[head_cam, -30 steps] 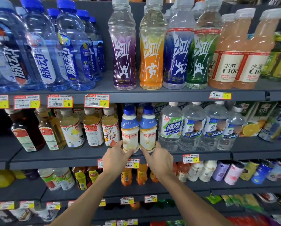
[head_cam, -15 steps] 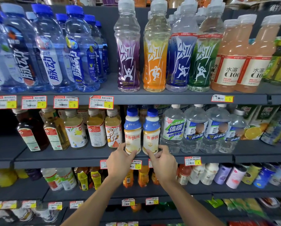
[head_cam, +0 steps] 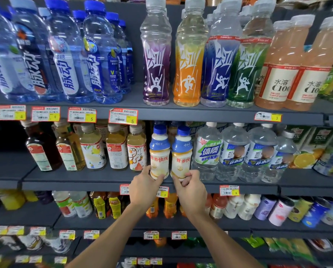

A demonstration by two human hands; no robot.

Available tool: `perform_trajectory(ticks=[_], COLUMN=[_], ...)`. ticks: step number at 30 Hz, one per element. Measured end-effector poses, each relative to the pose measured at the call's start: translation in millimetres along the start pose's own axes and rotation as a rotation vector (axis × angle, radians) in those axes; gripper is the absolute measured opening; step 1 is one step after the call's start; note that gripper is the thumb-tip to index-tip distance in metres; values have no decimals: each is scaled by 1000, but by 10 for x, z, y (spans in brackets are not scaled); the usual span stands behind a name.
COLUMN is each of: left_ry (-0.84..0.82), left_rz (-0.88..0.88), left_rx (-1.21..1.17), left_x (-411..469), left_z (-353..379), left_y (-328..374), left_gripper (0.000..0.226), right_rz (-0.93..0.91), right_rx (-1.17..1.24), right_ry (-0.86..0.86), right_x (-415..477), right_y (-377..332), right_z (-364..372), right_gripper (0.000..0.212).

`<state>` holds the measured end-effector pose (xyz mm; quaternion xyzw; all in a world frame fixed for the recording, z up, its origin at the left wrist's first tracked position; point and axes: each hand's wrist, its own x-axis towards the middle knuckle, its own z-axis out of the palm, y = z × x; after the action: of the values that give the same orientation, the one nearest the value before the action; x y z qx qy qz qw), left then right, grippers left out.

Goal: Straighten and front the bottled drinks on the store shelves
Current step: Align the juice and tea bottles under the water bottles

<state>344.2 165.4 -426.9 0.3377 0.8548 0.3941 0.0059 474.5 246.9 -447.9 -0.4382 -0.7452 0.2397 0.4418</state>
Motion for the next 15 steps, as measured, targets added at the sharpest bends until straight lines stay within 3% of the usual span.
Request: perform_trajectory(ticks=[4,8,11,15], left_ry=[142,294,331,229], left_rz=[-28,-83,-111,-117], left_rx=[-50,-76,-57,5], left_x=[-52,-6,129,346], left_z=[-176,-467,-666,-792], left_y=[-132,-412,-641,-853], left_gripper=[50,37,42,52], right_rz=[-208,-292,-232,-31], right_rx=[58,105,50,-20], right_ry=[-85,-116,-112,-88], right_x=[-194,-330,-402,-405], right_y=[-142,-432,-669,-982], right_z=[198,483,700,985], right_gripper=[25,20,29,53])
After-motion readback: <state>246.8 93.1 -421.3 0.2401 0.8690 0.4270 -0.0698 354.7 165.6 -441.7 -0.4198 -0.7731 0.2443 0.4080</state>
